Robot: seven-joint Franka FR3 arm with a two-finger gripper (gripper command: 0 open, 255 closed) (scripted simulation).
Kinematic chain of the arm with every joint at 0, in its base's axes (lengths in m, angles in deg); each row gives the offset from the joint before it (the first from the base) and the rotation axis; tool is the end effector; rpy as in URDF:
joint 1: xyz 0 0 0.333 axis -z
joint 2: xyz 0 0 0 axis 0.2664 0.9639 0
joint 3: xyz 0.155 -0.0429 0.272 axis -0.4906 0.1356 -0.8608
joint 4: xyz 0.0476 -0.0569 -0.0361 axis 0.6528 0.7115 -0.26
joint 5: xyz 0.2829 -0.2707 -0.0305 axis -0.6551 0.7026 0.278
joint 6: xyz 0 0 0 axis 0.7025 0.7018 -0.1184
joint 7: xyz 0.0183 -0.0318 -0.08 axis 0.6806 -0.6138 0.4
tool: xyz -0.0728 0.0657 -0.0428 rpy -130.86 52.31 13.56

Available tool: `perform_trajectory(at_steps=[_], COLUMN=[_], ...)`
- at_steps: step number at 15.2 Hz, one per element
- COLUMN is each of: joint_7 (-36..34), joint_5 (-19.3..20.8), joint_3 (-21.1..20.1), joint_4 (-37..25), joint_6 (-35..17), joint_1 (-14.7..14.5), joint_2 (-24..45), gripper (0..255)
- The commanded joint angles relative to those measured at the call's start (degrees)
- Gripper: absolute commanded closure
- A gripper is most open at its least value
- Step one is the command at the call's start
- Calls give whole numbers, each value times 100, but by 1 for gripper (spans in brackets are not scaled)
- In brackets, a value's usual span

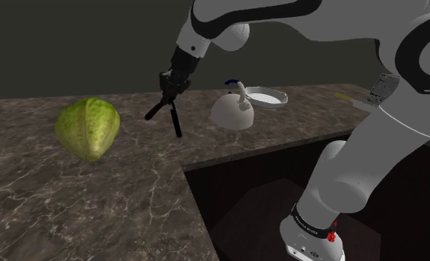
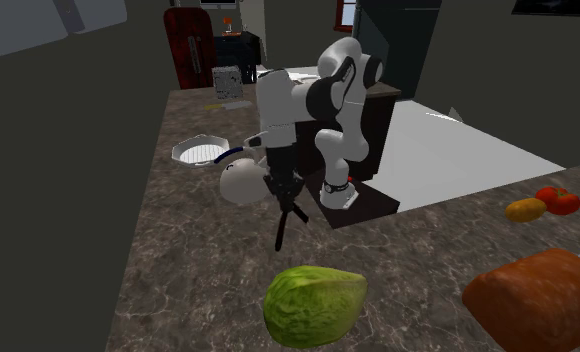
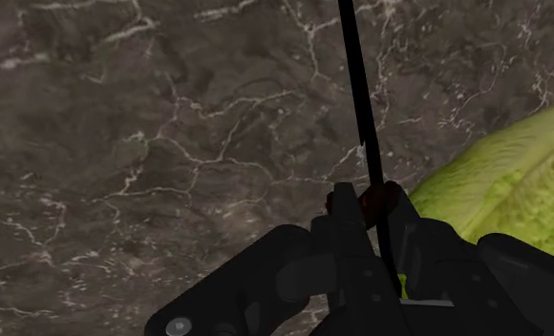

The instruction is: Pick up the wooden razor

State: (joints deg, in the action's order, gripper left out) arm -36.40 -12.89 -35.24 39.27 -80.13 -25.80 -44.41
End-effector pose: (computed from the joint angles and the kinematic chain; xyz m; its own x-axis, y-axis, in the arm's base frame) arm 0.4881 0.1511 0.5599 0.9680 0.0910 0.2338 0.1673 -0.9287 -0.3309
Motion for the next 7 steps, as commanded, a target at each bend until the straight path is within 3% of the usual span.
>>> perform_trajectory(at_steps=[1,7], joint_7=[-60,-161], joint_5=[30,84], joint_3=[1,12], joint_4=[-139,-449], joint_6=[153,453], joint_1=[5,19], joint_2=[-20,-23], gripper=[255,255])
